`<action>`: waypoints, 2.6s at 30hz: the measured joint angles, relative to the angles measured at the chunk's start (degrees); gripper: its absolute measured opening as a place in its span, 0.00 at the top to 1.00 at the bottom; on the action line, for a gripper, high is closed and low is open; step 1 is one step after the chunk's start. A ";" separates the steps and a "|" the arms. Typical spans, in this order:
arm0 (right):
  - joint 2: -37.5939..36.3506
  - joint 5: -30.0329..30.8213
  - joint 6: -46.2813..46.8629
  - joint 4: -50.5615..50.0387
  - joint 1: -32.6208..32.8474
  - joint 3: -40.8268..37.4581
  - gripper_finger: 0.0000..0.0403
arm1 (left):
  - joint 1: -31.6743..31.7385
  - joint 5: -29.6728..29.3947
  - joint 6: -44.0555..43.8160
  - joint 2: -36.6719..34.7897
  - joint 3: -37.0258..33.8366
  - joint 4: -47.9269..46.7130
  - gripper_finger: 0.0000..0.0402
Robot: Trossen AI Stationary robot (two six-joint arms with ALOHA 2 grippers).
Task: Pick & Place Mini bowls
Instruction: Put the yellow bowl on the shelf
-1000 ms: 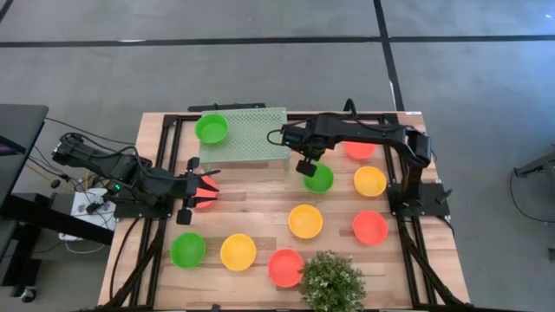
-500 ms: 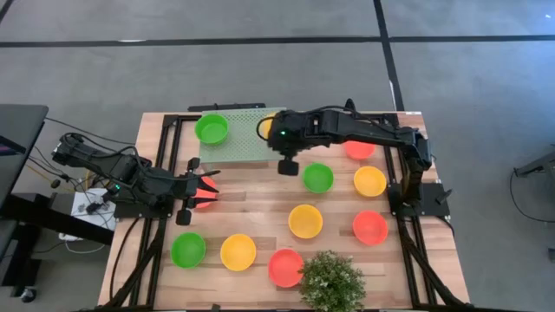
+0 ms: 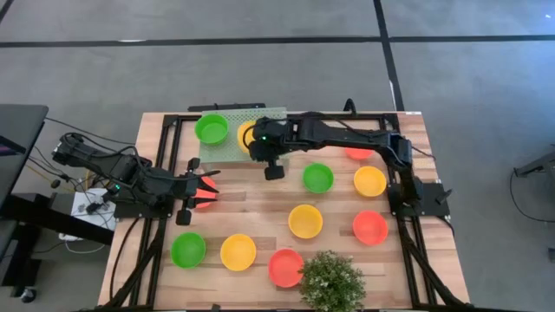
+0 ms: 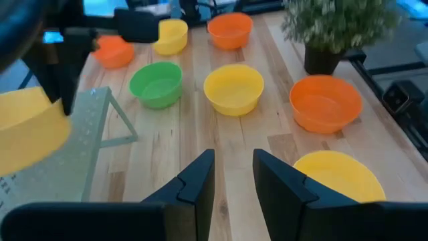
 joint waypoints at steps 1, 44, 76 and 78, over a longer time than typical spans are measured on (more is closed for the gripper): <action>0.35 0.34 -0.03 0.99 -0.42 0.81 1.00 | 0.02 0.02 0.00 -0.17 0.01 0.21 0.74; 2.03 10.16 5.51 -4.18 -1.86 6.14 0.70 | 0.02 0.02 -0.07 0.09 0.00 1.00 0.74; 2.18 1.18 17.52 -13.05 -13.23 6.53 1.00 | 0.02 0.02 0.44 0.09 0.00 1.00 0.74; 2.18 1.16 17.53 -13.15 -13.38 6.53 1.00 | 0.00 0.02 0.44 0.09 0.00 1.00 0.74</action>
